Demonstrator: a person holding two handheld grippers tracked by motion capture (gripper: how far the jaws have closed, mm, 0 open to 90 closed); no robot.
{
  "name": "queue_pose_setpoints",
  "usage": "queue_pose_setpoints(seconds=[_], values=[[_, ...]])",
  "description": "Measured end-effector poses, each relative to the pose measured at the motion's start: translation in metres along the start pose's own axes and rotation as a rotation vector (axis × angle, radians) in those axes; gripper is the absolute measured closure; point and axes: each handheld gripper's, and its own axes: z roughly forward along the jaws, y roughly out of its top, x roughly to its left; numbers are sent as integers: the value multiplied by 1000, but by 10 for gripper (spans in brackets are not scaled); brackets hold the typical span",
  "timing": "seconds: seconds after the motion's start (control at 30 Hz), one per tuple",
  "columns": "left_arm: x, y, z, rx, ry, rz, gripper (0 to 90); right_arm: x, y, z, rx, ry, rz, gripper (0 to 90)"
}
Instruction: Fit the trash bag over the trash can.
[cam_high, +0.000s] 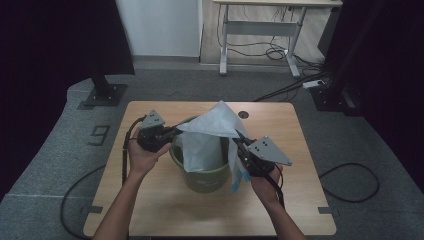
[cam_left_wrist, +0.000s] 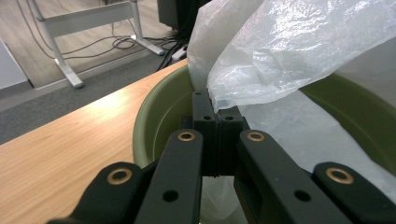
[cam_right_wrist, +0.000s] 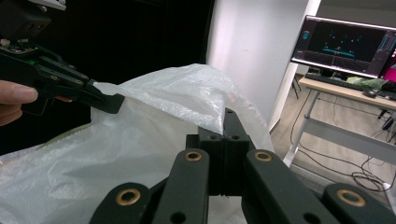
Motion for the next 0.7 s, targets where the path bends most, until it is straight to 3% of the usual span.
queue_pose_setpoints(seconds=[0.47,0.7], values=[[-18,-16,3,29,-14,60,869,-6,-17,-12,29,-4,19,883],[-27,-27,-10,24,-49,85,859,-1,-35,-32,40,36,51,883]])
